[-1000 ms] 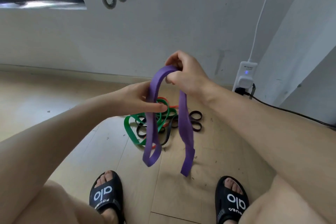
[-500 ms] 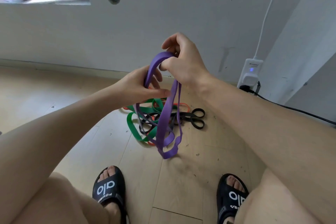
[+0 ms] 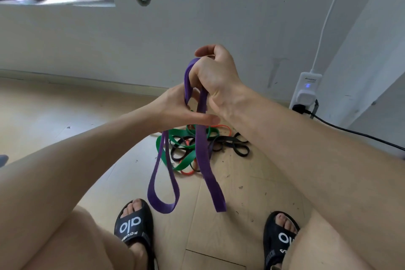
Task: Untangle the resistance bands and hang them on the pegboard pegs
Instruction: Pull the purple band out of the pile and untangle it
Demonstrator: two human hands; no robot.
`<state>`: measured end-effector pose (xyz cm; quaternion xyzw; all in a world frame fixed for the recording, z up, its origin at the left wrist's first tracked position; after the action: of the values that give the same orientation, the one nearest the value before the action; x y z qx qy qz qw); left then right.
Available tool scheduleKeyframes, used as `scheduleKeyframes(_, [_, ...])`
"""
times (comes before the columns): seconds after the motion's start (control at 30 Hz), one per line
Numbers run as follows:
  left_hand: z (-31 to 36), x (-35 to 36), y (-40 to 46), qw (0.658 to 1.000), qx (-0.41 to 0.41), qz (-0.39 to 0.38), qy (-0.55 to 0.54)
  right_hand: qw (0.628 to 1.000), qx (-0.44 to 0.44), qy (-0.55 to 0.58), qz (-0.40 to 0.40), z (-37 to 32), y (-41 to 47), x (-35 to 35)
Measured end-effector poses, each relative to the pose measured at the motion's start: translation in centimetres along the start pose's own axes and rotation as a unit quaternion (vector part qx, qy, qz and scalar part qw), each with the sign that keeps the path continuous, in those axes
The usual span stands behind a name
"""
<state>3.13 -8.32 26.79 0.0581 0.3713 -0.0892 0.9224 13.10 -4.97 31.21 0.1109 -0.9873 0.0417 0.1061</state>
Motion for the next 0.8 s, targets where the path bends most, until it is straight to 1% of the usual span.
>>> scheduleKeyframes(0.1, [0.4, 0.7, -0.1, 0.999, 0.01, 0.023, -0.034, 1.0, 0.008, 0.003, 0.004, 0.0, -0.2, 0.4])
scheduleKeyframes(0.2, [-0.5, 1.1, 0.0, 0.998, -0.016, 0.05, -0.034, 1.0, 0.016, 0.008, -0.004, 0.0, -0.4, 0.4])
scheduleKeyframes(0.3, [-1.6, 0.5, 0.2, 0.999, -0.042, 0.02, -0.028, 1.0, 0.011, 0.013, -0.015, -0.5, -0.6, -0.3])
scheduleKeyframes(0.4, [-2.4, -0.2, -0.1, 0.998, -0.065, -0.007, -0.021, 1.0, -0.015, -0.026, -0.009, -1.3, -0.4, -1.4])
scheduleKeyframes(0.57, [-3.7, -0.5, -0.2, 0.992, -0.099, -0.028, 0.068, 0.999, -0.015, 0.021, 0.037, -2.1, 0.4, -3.8])
scheduleKeyframes(0.67, [-4.3, 0.2, -0.2, 0.985, -0.099, -0.037, 0.133, 0.997, -0.03, 0.036, 0.064, -2.6, 0.7, -5.0])
scheduleKeyframes(0.8, [-4.4, -0.6, 0.0, 0.984, -0.081, 0.002, 0.162, 0.994, -0.041, 0.045, 0.093, -2.7, 1.2, -7.1])
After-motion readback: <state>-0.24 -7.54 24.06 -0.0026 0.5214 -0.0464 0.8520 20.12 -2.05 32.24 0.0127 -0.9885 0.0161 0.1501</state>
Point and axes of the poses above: each hand's wrist, its own y-axis towards the middle knuckle, its own x-axis out of the palm, z = x × y, the point moved 5 cm from there along y, towards the middle knuckle, and after that the axes turned 7 degrees about y, right-handed, at the moved point
